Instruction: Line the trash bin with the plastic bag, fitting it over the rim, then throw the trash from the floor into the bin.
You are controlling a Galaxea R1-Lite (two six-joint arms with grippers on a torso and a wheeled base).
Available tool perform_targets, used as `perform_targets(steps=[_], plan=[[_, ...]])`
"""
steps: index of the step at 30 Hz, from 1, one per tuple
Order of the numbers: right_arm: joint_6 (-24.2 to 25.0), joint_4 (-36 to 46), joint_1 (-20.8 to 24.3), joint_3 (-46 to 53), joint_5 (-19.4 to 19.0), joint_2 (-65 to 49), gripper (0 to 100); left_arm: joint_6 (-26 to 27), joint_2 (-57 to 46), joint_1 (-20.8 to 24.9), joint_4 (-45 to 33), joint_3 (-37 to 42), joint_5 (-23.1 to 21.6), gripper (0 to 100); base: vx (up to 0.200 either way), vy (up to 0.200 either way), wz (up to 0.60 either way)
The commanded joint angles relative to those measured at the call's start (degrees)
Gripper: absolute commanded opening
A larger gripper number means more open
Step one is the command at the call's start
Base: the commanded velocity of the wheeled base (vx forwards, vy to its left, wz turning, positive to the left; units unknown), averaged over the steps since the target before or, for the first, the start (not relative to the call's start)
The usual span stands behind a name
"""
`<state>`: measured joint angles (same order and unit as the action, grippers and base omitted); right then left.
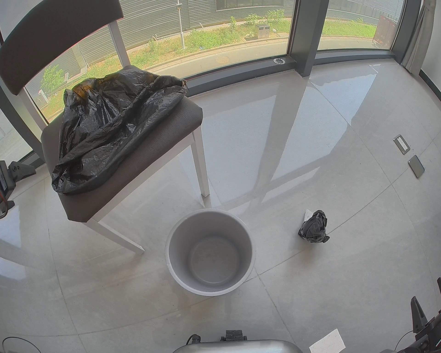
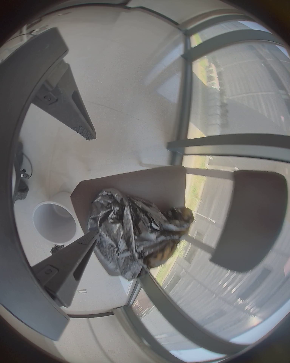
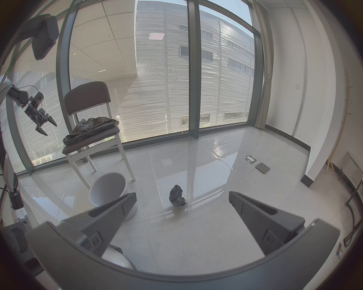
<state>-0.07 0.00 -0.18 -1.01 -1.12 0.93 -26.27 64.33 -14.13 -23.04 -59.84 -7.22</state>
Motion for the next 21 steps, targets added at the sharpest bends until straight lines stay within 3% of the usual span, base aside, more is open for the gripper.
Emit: perform_targets(steps=[1,21], plan=[[0.0,0.0,0.0,1.0,0.0,-0.9,100,-3.6,13.3,-2.5,-2.7,-5.5,-2.0,100,0.000,0.000,0.00],[0.0,-0.1,0.0,1.0,0.0,-0.9,100,-5.0,17.0,-1.9,-2.3,-8.5,-10.0,100,0.000,0.000,0.00]])
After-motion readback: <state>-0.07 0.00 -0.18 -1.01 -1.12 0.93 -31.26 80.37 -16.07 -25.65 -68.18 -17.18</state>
